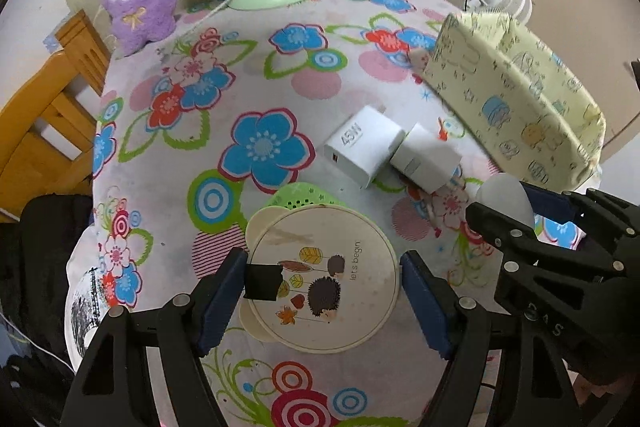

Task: Organize rigid objects
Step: 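Lift the ball and cookie tin and carry both over the fabric basket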

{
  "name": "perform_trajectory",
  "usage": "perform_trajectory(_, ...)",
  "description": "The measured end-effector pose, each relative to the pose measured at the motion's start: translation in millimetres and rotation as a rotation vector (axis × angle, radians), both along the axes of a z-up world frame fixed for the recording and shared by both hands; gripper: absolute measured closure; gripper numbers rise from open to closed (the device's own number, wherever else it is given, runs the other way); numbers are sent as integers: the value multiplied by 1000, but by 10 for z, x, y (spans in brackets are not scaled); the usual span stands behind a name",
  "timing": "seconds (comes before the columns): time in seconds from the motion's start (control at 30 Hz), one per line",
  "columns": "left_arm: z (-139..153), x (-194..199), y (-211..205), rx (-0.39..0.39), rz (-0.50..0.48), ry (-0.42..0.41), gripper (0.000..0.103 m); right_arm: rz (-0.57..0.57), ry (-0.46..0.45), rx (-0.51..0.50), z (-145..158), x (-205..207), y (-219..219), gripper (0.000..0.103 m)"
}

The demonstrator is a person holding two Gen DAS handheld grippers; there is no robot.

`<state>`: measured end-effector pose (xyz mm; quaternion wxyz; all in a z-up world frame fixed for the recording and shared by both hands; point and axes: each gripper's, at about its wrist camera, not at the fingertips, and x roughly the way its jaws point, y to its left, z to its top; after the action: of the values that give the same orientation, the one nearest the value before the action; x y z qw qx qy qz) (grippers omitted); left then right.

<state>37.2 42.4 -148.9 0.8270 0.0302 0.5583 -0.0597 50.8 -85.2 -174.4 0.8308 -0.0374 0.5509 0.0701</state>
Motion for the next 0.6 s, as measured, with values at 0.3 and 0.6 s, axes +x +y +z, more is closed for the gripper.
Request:
perform_trajectory(0.3,284,8,-20,-7,9,-41,24,5,1,20,322,-36,-39,53)
perform_trajectory(0.6,542,9,-42,-14,34,-72,24,13,-37,23,686,-73,-83,53)
